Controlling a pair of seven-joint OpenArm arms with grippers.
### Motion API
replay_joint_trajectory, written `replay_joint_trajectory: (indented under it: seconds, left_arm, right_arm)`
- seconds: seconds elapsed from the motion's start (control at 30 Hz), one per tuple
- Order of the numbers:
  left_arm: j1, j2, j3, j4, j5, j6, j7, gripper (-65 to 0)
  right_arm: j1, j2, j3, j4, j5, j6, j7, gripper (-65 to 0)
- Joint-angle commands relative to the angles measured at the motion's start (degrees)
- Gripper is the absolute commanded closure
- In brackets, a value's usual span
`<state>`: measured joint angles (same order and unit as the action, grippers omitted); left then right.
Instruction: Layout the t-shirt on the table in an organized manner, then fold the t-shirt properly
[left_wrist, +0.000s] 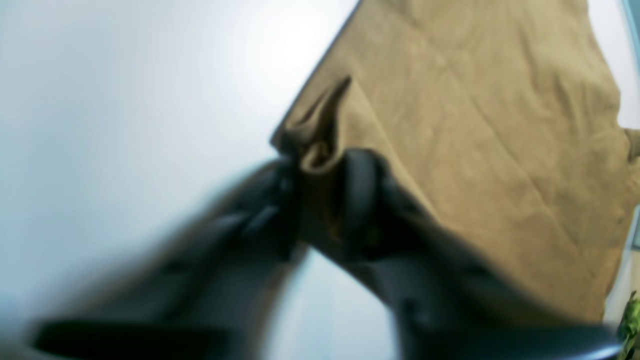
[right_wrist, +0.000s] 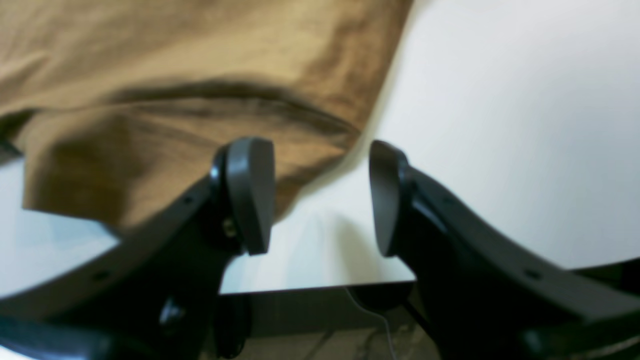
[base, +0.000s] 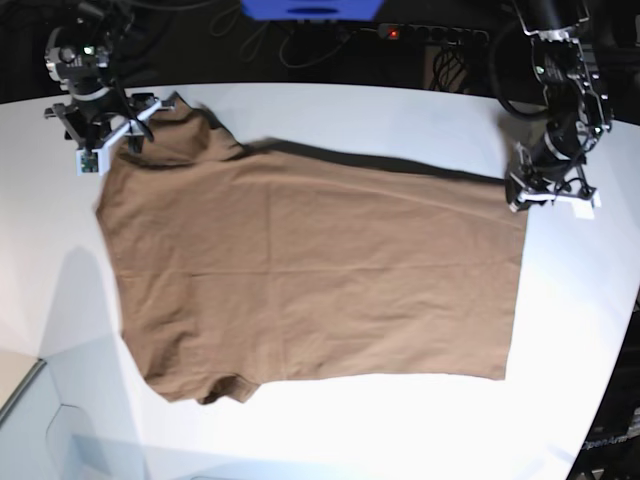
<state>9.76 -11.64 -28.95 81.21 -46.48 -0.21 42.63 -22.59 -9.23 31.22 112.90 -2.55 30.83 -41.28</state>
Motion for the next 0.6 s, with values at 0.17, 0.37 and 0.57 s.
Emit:
replay_joint_trajectory:
  seconds: [0.17, 0.37, 0.57]
  left_arm:
    - [7.5, 0.4, -0.6, 12.5, -1.8, 0.2, -0.2, -1.2]
    - [13.7, 0.4, -0.7, 19.1, -6.0, 0.0, -0.3, -1.8]
    - [15.1, 0.3, -0.6, 18.4, -7.0, 0.0, 0.6, -7.0]
  right_arm:
    - [0.0, 0.2, 0.1, 0.9, 0.7, 0.1, 1.1, -31.1]
    - [0.0, 0.2, -0.1, 0.9, 0.7, 0.1, 1.1, -31.1]
    - [0.0, 0.2, -2.1, 0.9, 0.7, 0.1, 1.0, -31.1]
